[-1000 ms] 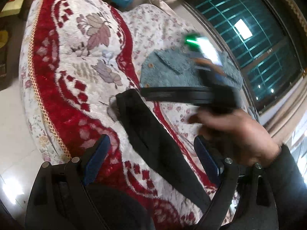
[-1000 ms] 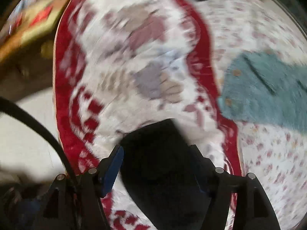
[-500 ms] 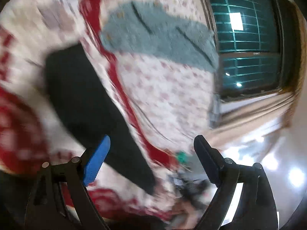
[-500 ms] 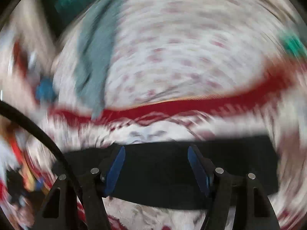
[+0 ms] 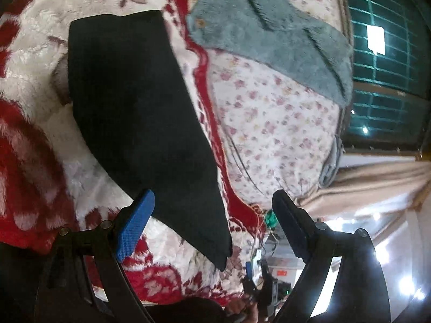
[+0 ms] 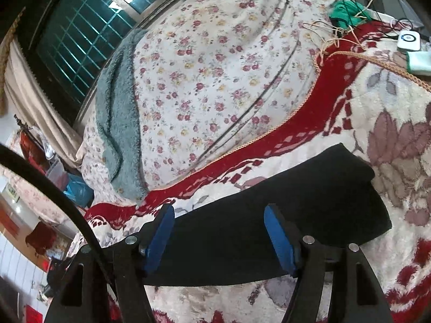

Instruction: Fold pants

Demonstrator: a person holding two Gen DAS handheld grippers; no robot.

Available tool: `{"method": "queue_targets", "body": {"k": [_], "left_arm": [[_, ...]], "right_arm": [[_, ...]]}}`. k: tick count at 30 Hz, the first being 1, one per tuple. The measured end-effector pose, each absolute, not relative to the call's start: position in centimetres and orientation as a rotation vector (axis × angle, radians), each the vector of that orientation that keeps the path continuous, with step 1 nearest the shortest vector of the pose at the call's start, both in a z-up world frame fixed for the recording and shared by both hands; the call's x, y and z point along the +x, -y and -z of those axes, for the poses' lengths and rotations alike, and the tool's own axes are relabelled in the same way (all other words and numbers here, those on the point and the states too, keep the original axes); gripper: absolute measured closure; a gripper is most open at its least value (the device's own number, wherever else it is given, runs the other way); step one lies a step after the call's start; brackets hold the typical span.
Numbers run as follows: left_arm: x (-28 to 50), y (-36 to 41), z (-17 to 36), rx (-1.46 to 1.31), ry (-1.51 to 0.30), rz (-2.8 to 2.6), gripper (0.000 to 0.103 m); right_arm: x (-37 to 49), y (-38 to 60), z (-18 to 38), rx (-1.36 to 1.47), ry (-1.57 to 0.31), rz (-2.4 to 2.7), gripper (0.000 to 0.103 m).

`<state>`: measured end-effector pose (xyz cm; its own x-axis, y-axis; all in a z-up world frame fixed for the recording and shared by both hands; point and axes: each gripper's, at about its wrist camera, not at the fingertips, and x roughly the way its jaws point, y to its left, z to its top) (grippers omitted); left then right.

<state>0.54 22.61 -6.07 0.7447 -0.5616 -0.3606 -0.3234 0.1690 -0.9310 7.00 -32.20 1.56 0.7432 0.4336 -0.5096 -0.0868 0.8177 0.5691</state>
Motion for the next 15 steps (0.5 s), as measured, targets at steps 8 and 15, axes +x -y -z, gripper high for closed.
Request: {"method": "queue_targets", "body": {"k": [8, 15], "left_arm": [[1.8, -23.0, 7.3, -1.456, -0.836, 0.141, 0.014], [2.6, -24.0, 8.6, -1.484, -0.862, 0.061, 0.014]], "right_arm": [[6.8, 32.3, -1.4, 0.602, -0.644, -0.294, 0.036], [6.4, 34.0, -1.1, 0.701, -0.598, -0.291, 0.036]]}}
